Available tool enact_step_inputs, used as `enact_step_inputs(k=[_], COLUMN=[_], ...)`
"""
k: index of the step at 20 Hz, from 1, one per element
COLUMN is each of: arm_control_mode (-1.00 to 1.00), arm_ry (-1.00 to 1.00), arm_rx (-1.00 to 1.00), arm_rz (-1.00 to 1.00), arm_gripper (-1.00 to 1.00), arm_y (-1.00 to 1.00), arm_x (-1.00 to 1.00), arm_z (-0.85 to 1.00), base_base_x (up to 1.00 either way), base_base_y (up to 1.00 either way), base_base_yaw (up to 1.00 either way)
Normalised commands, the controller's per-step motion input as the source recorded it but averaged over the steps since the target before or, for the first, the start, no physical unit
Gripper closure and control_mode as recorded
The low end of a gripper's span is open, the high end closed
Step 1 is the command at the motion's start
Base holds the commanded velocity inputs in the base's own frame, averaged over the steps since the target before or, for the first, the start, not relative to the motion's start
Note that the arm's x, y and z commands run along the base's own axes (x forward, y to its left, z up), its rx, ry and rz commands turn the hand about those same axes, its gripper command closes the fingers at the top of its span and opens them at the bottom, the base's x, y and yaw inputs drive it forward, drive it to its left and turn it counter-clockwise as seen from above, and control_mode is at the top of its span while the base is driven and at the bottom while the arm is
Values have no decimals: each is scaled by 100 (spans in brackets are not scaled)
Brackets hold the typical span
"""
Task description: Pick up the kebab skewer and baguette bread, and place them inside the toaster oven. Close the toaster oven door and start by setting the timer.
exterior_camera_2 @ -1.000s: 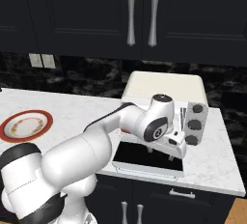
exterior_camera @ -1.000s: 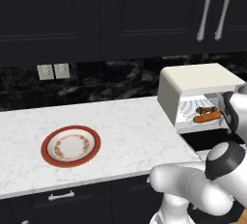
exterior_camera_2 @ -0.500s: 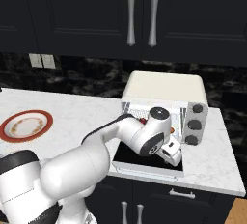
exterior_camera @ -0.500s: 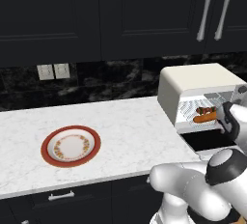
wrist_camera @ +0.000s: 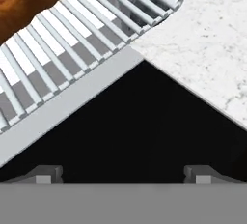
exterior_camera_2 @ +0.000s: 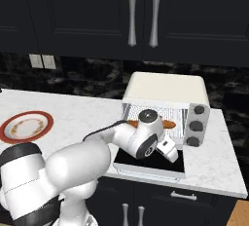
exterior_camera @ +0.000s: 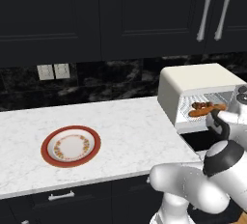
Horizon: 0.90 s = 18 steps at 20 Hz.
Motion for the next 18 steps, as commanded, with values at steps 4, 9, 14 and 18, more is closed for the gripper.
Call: enact_step_inputs(k=[4,9,14,18], arm_control_mode=[-100,-100,-100,-100], arm_ry=[0,0,0,0], arm_rx=[-5,0,0,0], arm_rz=[-14,-14,-13,-8], arm_gripper=[-100,-100,-100,-100], arm_y=[0,4,0,0], arm_x=[47,59,36,-16], arm_z=[-12,-2,-4,-1], base_base_x=[0,0,0,0], base_base_y=[0,0,0,0], base_base_yaw=[0,0,0,0])
